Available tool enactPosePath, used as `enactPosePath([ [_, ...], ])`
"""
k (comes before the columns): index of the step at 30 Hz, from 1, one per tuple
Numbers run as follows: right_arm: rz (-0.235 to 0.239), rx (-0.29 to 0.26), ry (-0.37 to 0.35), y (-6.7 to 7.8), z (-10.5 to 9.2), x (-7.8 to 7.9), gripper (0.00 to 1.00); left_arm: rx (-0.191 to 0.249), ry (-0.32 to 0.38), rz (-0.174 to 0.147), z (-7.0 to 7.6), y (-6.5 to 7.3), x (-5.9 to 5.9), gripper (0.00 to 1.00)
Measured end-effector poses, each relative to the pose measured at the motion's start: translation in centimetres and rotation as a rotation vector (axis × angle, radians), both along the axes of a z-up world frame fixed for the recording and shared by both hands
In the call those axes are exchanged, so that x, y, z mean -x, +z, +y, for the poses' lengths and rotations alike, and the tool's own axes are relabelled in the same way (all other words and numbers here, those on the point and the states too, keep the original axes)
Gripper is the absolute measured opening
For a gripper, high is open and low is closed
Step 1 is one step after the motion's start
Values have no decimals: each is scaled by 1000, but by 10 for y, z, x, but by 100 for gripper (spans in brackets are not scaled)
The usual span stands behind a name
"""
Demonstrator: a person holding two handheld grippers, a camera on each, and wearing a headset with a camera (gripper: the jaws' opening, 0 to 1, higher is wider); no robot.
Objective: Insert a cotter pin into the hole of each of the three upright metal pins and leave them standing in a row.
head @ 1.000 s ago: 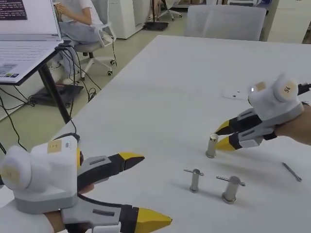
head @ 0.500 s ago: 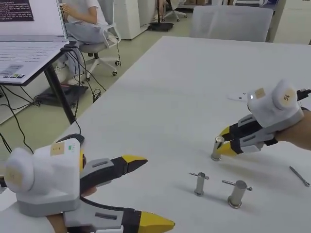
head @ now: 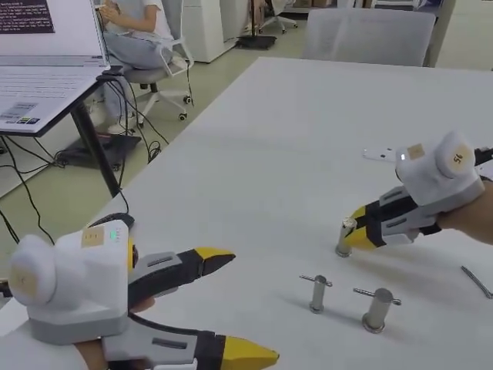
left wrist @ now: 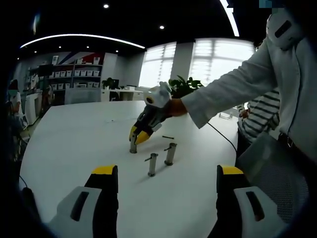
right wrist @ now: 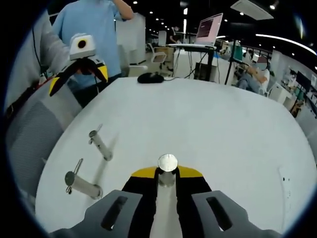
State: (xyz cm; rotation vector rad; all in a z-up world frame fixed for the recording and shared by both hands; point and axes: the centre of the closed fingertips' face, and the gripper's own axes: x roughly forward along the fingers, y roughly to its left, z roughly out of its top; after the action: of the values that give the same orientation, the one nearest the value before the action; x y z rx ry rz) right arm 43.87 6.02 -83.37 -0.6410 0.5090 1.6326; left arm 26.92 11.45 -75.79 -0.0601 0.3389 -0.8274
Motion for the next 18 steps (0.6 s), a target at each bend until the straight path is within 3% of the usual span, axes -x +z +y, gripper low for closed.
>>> enactPosePath([
  [18, 25, -3, -50, 1, -5, 0, 13, -4, -1, -3, -1, 0, -3, 81],
])
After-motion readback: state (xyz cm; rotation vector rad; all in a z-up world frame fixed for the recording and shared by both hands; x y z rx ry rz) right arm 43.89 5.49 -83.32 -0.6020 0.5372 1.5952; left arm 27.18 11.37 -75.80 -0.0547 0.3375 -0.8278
